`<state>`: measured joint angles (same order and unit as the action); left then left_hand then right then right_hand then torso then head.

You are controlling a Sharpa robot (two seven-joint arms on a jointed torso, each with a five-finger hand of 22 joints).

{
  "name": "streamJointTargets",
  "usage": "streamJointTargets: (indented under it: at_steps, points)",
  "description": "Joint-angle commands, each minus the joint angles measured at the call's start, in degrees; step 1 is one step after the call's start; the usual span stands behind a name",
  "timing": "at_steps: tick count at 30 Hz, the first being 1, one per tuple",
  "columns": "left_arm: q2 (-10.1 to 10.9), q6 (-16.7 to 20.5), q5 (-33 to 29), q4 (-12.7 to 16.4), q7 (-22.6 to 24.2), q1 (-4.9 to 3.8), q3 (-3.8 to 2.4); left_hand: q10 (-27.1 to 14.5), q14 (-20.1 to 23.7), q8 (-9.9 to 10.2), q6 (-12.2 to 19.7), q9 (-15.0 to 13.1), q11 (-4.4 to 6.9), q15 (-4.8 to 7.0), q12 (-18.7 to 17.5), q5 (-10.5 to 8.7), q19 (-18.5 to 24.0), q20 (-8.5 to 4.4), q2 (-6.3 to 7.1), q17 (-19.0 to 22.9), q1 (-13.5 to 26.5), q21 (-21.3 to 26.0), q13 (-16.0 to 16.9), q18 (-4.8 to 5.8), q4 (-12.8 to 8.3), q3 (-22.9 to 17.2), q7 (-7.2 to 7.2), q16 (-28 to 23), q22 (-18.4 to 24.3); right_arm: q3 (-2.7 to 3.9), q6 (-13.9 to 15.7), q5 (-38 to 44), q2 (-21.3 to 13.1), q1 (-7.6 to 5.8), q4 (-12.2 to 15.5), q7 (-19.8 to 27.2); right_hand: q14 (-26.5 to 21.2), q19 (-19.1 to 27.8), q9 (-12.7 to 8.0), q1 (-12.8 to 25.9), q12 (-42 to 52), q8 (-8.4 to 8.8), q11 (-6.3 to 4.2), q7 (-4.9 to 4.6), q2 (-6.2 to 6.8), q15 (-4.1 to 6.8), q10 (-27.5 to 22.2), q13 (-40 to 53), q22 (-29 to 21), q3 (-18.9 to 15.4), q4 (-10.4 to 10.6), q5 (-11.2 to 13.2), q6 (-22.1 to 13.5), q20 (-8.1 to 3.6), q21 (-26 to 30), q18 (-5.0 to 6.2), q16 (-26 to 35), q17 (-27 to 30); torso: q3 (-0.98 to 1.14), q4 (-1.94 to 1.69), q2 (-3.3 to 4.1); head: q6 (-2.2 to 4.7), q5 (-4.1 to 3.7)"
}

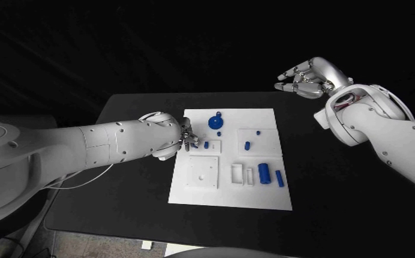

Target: Assemble the parts on the task board

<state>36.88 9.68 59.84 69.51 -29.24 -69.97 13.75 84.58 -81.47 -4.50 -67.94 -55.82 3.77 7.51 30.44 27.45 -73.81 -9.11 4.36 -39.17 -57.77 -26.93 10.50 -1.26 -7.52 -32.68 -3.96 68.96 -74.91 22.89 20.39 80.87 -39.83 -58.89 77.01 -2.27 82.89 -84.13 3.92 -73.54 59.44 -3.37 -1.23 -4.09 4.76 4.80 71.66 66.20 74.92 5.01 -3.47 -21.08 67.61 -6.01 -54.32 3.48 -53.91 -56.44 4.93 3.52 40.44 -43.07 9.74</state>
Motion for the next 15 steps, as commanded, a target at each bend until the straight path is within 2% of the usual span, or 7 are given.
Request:
streamJointTargets:
  at_steps: [1, 6, 15]
  points:
    - [-0.21, -1.12, 0.67, 0.06, 0.26, 0.33, 0.04, 2.19, 0.01, -0.26, -5.38, -0.09, 0.62, 0.51, -0.24, 0.16, 0.08, 0.15, -0.27, 0.07, -0.53, -0.26, -0.08, -0.44, -3.26, -3.4, 5.11, -0.33, -1.02, 0.02, -0.79, 0.09, 0.03, 0.05, 0.05, 0.14, -0.01, -1.26, -0.08, 0.08, -0.12, -0.21, 0.01, 0.11, 0.04, 0.16, -0.51, -0.01, 7.0, -0.1, 0.13, -0.26, -0.28, 0.02, 0.21, 0.38, 0.38, 0.0, 0.02, 0.08, -0.03, 0.19, 0.1]
    - [-0.31, -0.97, 0.79, -0.07, 0.17, 0.53, 0.04, 2.18, 0.01, -0.25, -5.37, -0.08, 0.64, 0.5, -0.25, 0.16, 0.07, 0.15, -0.27, 0.07, -0.54, -0.29, -0.08, -0.45, -3.25, -3.4, 5.11, -0.33, -1.01, 0.02, -0.82, 0.09, 0.06, 0.09, 0.01, 0.15, -0.01, -1.26, -0.08, 0.08, -0.12, -0.21, 0.01, 0.11, 0.04, 0.16, -0.51, -0.01, 7.0, -0.1, 0.13, -0.26, -0.28, 0.02, 0.21, 0.38, 0.38, 0.0, 0.01, 0.12, 0.01, 0.21, 0.01]
    - [-0.32, -1.21, 0.8, -0.25, -0.14, 0.62, 0.04, 2.18, 0.01, -0.25, -5.37, -0.08, 0.64, 0.5, -0.25, 0.16, 0.07, 0.15, -0.27, 0.07, -0.54, -0.29, -0.08, -0.45, -3.25, -3.4, 5.11, -0.33, -1.01, 0.02, -0.86, 0.09, 0.08, 0.15, -0.02, 0.13, 0.0, -1.27, -0.08, 0.07, -0.09, -0.21, 0.0, 0.12, 0.01, 0.16, -0.49, 0.02, 7.01, -0.09, 0.05, -0.35, -0.26, 0.02, 0.17, 0.37, 0.35, -0.03, 0.05, 0.0, -0.04, 0.28, -0.08]
